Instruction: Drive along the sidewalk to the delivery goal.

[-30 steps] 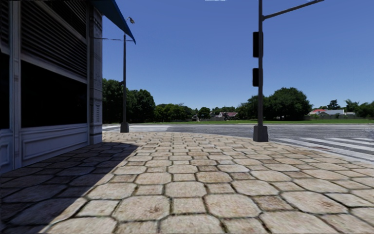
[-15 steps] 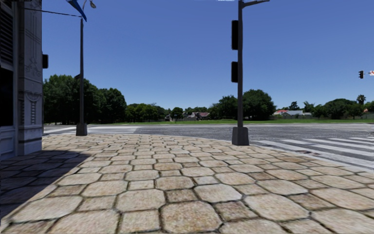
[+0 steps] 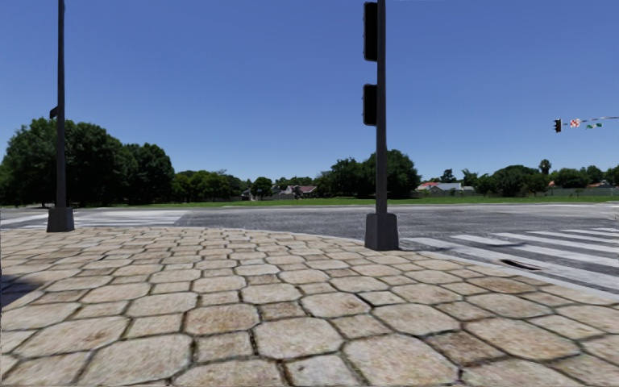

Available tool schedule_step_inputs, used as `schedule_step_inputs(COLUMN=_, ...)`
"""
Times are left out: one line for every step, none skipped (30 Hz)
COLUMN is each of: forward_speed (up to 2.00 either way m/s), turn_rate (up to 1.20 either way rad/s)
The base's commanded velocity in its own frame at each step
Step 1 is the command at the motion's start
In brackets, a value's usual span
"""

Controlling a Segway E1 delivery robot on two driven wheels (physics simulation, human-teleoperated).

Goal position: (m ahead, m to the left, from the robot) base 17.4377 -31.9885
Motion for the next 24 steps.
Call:
schedule_step_inputs(forward_speed=1.58, turn_rate=-1.13)
schedule_step_inputs(forward_speed=1.52, turn_rate=-1.15)
schedule_step_inputs(forward_speed=1.48, turn_rate=-1.14)
schedule_step_inputs(forward_speed=1.46, turn_rate=-0.45)
schedule_step_inputs(forward_speed=1.37, turn_rate=-0.14)
schedule_step_inputs(forward_speed=1.37, turn_rate=-0.14)
schedule_step_inputs(forward_speed=1.34, turn_rate=-0.19)
schedule_step_inputs(forward_speed=1.33, turn_rate=-0.72)
schedule_step_inputs(forward_speed=1.32, turn_rate=-0.98)
schedule_step_inputs(forward_speed=1.32, turn_rate=-1.11)
schedule_step_inputs(forward_speed=1.32, turn_rate=-1.15)
schedule_step_inputs(forward_speed=1.32, turn_rate=-1.16)
schedule_step_inputs(forward_speed=1.32, turn_rate=-1.16)
schedule_step_inputs(forward_speed=1.32, turn_rate=-1.16)
schedule_step_inputs(forward_speed=1.32, turn_rate=-1.16)
schedule_step_inputs(forward_speed=1.32, turn_rate=-1.16)
schedule_step_inputs(forward_speed=1.32, turn_rate=-1.16)
schedule_step_inputs(forward_speed=1.32, turn_rate=-1.16)
schedule_step_inputs(forward_speed=1.32, turn_rate=-0.79)
schedule_step_inputs(forward_speed=1.32, turn_rate=0.00)
schedule_step_inputs(forward_speed=1.32, turn_rate=0.00)
schedule_step_inputs(forward_speed=1.32, turn_rate=0.00)
schedule_step_inputs(forward_speed=1.32, turn_rate=0.00)
schedule_step_inputs(forward_speed=1.32, turn_rate=0.00)
